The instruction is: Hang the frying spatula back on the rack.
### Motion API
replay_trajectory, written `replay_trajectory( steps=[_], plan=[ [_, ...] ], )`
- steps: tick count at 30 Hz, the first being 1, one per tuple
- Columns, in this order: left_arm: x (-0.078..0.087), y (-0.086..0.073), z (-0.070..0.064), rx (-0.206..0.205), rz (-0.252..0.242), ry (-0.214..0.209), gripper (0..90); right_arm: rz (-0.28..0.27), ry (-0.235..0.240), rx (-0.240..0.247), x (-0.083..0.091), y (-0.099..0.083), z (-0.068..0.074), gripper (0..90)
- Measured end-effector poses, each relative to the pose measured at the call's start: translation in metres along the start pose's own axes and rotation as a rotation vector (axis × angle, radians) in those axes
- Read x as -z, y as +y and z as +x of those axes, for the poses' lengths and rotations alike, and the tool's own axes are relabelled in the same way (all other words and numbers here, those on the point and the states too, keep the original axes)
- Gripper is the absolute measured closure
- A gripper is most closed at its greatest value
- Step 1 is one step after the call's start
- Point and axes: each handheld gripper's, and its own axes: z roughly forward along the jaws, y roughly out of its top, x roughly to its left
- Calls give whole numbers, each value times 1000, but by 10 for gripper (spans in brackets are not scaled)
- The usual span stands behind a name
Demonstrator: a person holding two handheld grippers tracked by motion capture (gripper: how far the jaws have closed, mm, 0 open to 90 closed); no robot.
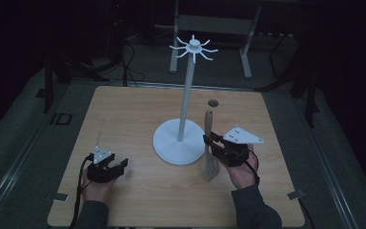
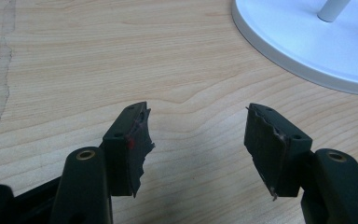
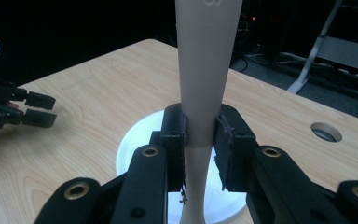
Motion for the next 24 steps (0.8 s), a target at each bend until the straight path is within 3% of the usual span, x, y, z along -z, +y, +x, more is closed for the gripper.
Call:
replay_trajectory(
  steps=[24],
  plan=[
    [0,0,1,3,-1,3,405,-47,1,-12,-2,15,5,746]
  ],
)
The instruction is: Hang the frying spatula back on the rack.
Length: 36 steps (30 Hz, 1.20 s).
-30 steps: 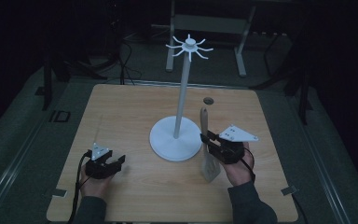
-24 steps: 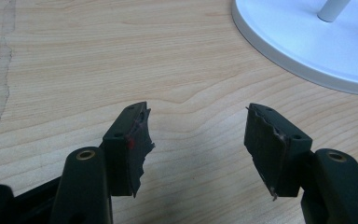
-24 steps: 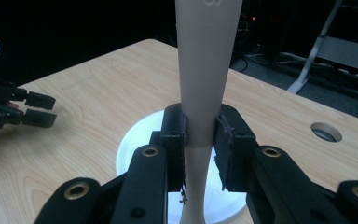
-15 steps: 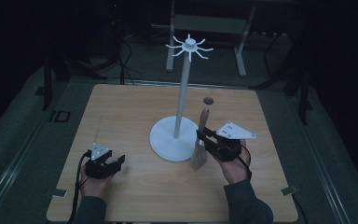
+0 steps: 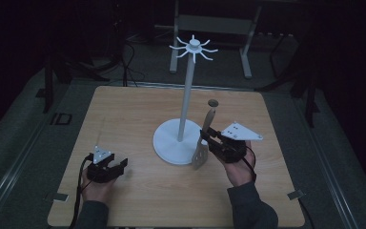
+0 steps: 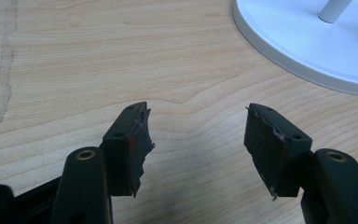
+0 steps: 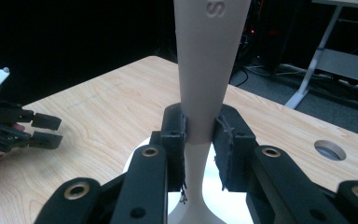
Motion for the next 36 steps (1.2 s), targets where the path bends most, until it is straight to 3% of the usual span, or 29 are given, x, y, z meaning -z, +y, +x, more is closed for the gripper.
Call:
replay_trajectory(
  steps=[36],
  plan=[
    [0,0,0,-2,0,-2,405,-57,-25,-2,1,32,-2,746]
  ],
)
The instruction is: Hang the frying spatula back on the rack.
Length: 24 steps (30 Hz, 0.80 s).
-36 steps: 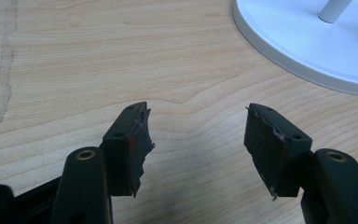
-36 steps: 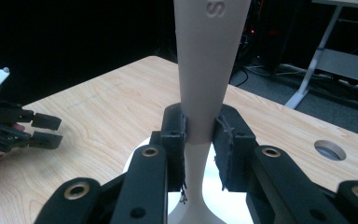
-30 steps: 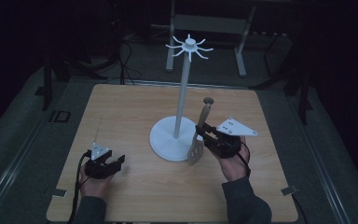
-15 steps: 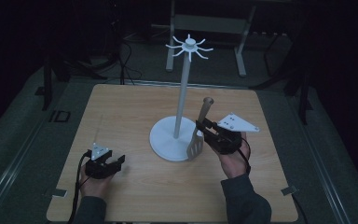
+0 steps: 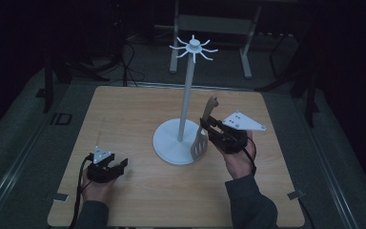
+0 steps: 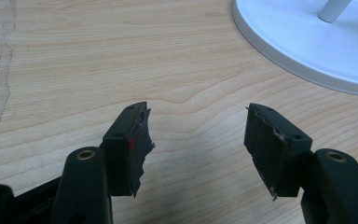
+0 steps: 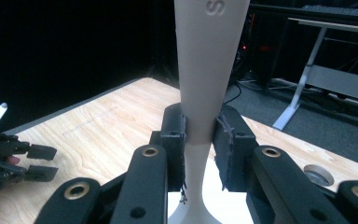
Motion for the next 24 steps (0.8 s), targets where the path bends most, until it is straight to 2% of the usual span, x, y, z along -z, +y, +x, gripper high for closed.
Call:
replay_trajectory(
  steps=[24],
  plan=[
    [0,0,0,3,-3,2,405,-28,-14,-1,-4,25,-7,746]
  ],
)
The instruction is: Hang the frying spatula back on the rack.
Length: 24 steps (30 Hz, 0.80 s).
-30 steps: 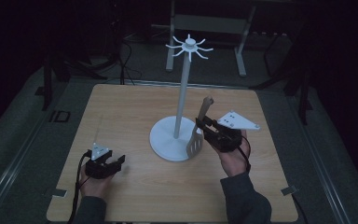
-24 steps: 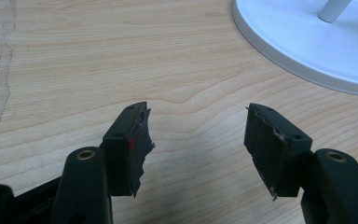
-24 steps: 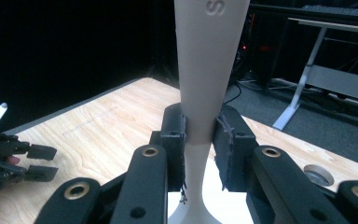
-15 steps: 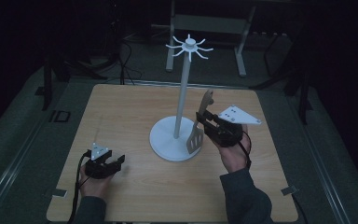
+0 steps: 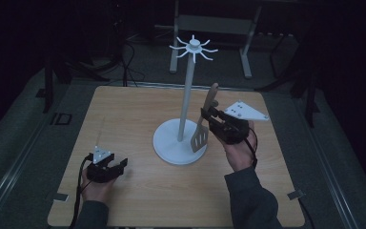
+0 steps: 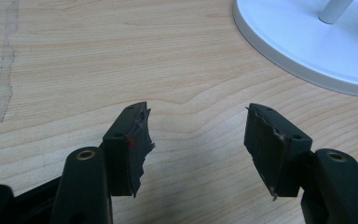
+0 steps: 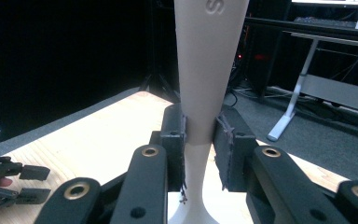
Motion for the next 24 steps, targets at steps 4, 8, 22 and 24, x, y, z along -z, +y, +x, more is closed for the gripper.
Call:
replay_trajectory(
  steps=[4,8,22,24],
  plan=[
    [0,0,0,0,-1,1,408,-1,4,-3,-2,3,-1,746],
    [0,0,0,0,-2,1,411,-3,4,3,-2,7,-2,746],
    [0,0,0,4,-5,0,412,-8,-1,18,-4,20,-7,746],
    [0,0,0,3,-4,0,412,-6,0,18,-5,21,-8,746]
  ],
)
